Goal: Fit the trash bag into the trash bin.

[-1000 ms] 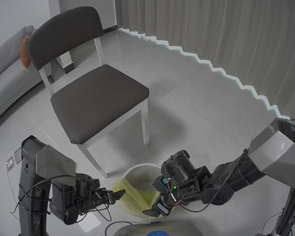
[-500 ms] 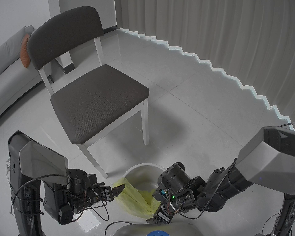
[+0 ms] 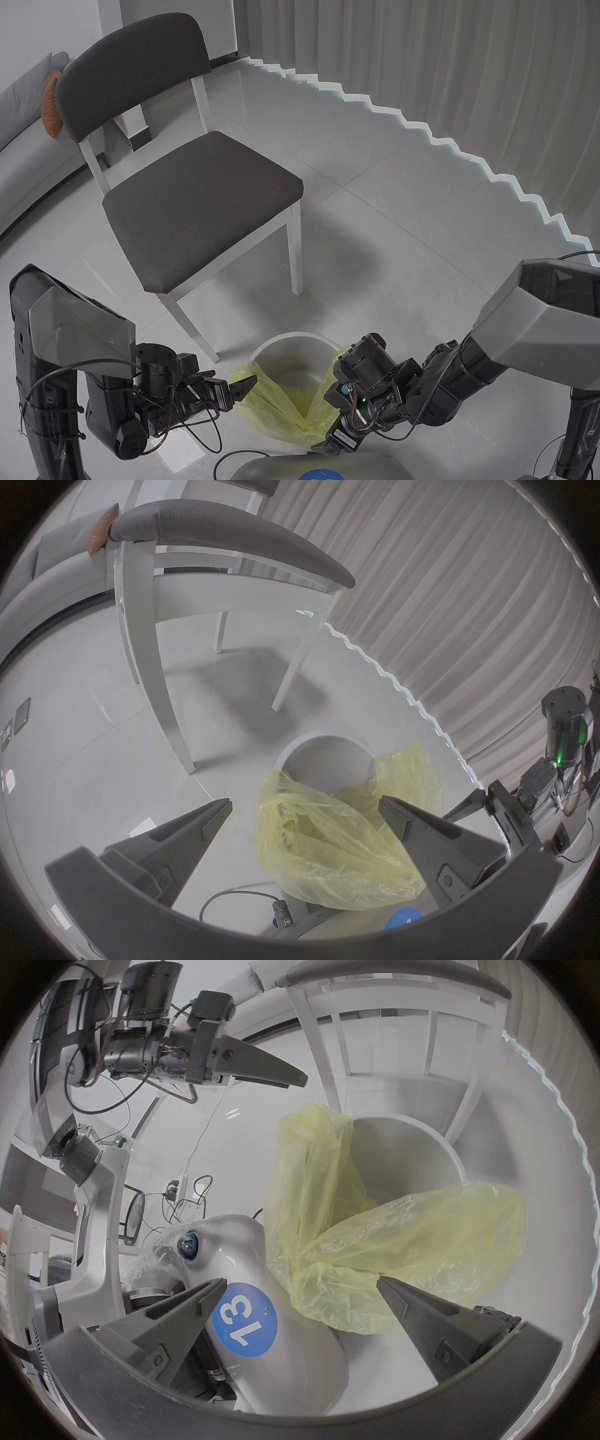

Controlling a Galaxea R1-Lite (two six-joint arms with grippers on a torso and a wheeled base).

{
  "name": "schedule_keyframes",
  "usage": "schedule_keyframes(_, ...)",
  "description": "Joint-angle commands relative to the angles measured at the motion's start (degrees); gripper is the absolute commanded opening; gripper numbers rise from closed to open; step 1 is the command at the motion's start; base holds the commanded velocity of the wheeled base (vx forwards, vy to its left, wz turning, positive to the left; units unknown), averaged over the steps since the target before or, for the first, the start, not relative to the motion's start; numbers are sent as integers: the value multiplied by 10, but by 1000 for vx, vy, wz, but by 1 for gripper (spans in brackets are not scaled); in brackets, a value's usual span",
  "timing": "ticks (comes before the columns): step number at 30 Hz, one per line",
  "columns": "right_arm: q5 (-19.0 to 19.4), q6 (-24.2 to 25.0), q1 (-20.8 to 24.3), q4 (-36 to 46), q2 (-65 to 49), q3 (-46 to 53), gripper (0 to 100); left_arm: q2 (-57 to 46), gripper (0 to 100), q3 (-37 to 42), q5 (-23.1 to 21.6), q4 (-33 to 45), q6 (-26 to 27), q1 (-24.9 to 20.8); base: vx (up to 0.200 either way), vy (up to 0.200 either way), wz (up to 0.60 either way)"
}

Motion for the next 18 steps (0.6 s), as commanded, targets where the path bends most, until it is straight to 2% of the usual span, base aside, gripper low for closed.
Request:
schedule_keyframes(1, 0, -3, -9, 1, 26, -2, 100, -4, 100, 3, -1, -9, 0, -1, 0, 0, 0)
schedule_keyframes(8, 1, -16, -7, 4, 22, 21, 100, -2, 100, 4, -1, -9, 0, -9, 0, 0, 0)
schedule_keyframes(12, 2, -44, -2, 6, -5, 65, 100, 0, 100, 4, -1, -9, 0, -9, 0, 0, 0)
schedule_keyframes(18, 2, -40, -2, 1, -39, 37, 100, 0, 100, 4, 0, -9, 0, -9, 0, 0, 0)
